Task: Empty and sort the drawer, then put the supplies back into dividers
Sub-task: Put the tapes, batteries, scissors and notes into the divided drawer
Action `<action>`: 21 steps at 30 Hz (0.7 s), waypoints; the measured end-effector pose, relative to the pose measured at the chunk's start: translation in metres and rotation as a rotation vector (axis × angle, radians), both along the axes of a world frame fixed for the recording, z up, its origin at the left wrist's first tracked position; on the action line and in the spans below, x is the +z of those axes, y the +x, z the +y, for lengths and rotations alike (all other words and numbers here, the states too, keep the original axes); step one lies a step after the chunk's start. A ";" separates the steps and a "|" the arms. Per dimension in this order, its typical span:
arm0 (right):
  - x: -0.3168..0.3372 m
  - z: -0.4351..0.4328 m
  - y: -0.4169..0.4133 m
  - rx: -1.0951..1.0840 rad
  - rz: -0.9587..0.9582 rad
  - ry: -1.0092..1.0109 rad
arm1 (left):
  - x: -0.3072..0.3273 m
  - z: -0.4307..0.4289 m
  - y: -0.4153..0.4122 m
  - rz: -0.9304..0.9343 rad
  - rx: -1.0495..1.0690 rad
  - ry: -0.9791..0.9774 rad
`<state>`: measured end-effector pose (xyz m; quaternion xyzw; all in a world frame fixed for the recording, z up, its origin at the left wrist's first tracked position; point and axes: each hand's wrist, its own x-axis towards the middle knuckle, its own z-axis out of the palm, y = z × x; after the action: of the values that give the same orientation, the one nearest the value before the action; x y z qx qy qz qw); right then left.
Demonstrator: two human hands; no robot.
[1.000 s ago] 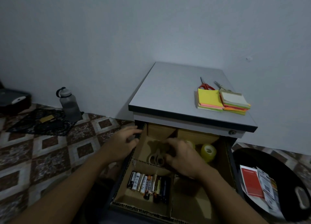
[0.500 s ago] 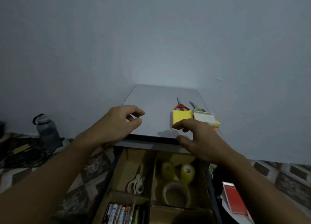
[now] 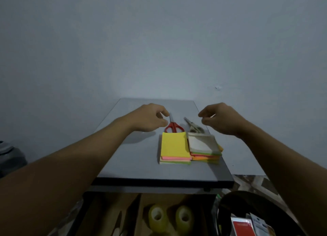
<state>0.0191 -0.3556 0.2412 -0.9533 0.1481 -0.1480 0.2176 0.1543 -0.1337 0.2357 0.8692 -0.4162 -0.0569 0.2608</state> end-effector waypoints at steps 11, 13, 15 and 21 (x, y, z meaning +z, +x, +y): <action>-0.037 -0.026 0.063 0.005 0.234 -0.025 | -0.028 -0.087 0.039 -0.023 -0.007 0.280; -0.039 -0.028 0.065 0.001 0.215 -0.023 | -0.030 -0.090 0.041 -0.033 -0.005 0.291; -0.040 -0.031 0.064 -0.008 0.196 -0.041 | -0.031 -0.089 0.043 -0.039 0.015 0.286; -0.042 -0.035 0.059 -0.004 0.171 -0.132 | -0.030 -0.071 0.053 -0.141 0.018 0.353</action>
<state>0.0778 -0.3909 0.1992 -0.9744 0.1581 -0.0758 0.1408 0.2070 -0.2052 0.2056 0.9070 -0.4092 -0.0657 0.0749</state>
